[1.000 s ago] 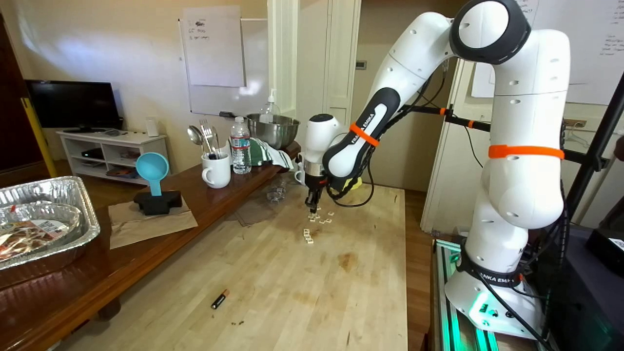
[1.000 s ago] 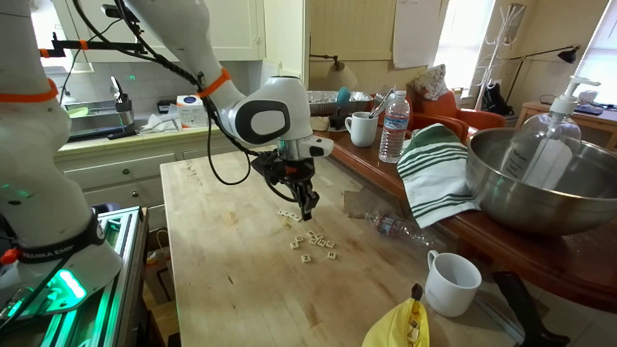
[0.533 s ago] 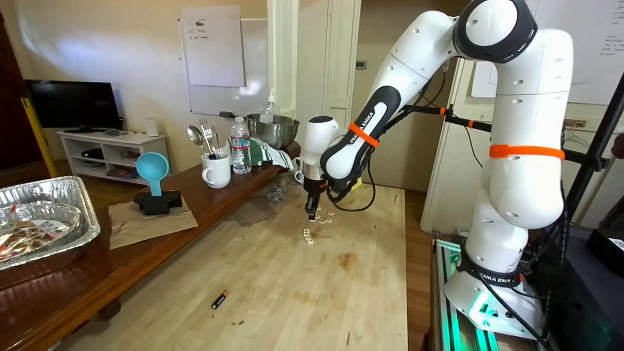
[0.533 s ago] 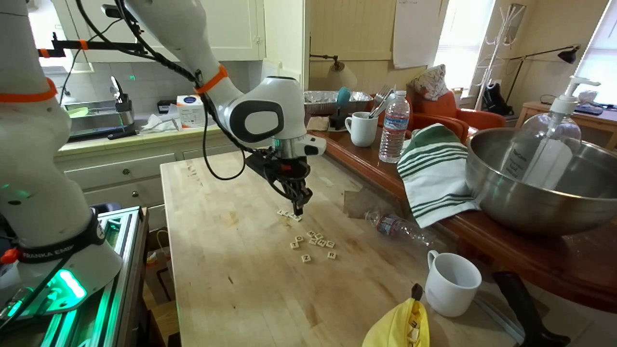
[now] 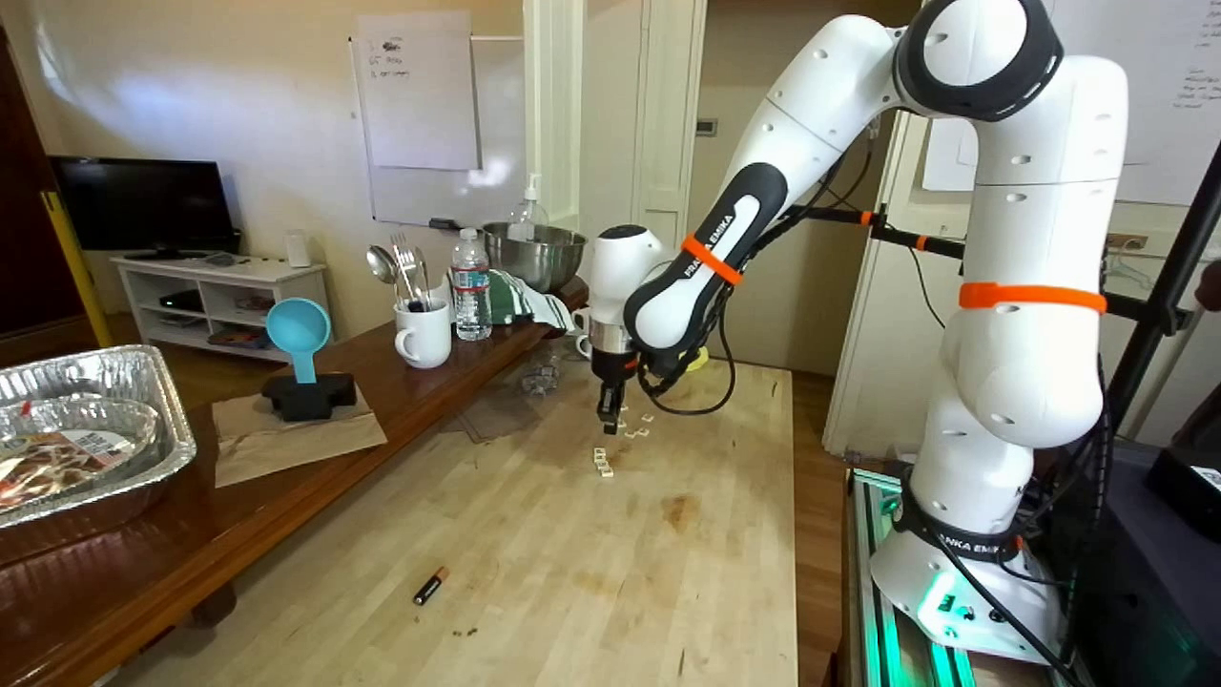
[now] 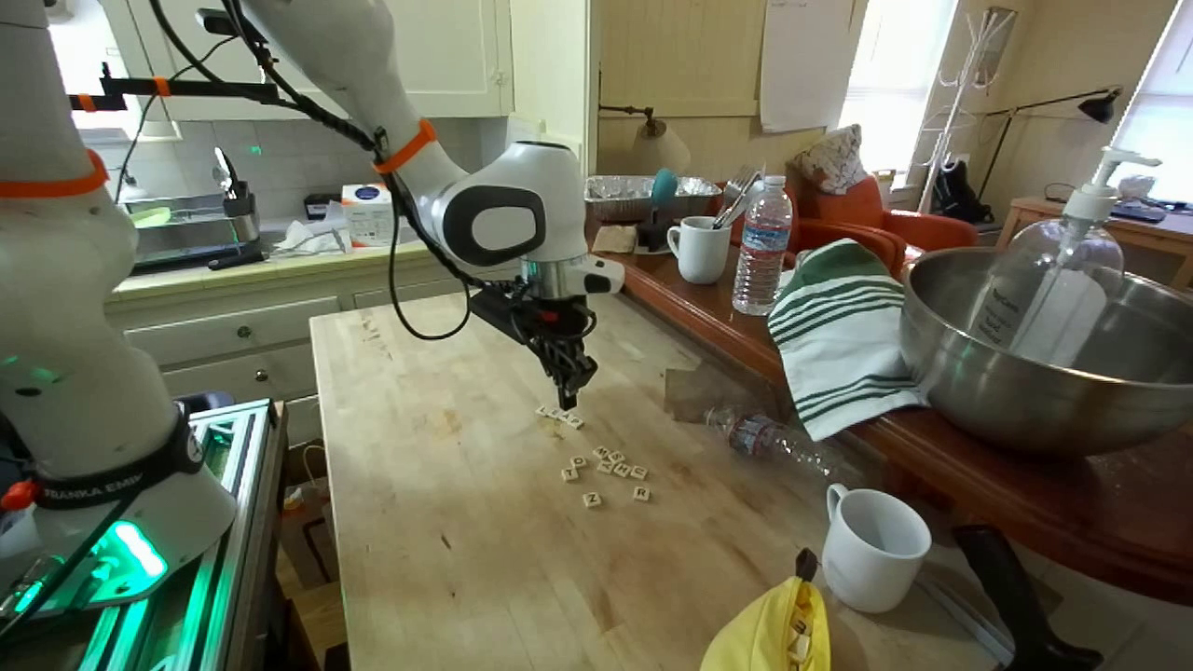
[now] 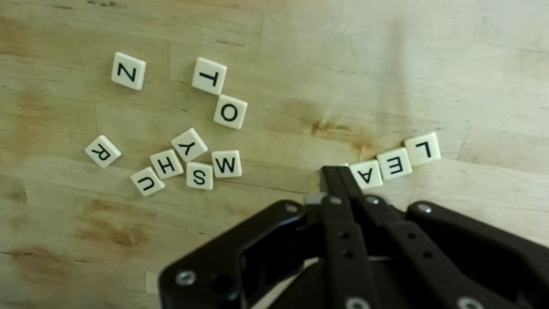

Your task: Move some of the letters to the left to spell the word LEAP

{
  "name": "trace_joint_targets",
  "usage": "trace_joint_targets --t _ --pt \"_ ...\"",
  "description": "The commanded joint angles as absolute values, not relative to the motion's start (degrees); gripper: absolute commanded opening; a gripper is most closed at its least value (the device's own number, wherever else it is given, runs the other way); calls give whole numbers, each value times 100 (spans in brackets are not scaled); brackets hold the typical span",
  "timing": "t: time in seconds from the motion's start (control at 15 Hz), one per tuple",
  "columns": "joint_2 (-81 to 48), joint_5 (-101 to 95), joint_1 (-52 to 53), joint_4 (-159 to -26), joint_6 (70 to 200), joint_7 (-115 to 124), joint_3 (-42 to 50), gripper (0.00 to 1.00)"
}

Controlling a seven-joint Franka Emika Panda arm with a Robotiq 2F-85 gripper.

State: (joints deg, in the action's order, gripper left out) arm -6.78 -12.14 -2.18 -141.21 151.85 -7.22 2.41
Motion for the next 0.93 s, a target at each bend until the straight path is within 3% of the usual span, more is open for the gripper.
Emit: trace_joint_targets --t 0.0,0.2,0.27,0.4,0.87 --pt "-499 -1033 -207 -14176 14885 -892 175 0" --pt "-460 -1029 -199 -14165 14820 -877 156 0" --pt "-450 -1023 -196 -14166 14827 -875 150 26" --pt "-428 -972 -196 -14177 14840 -894 131 34" --pt "-343 -663 -208 -14220 14829 -1256 55 86"
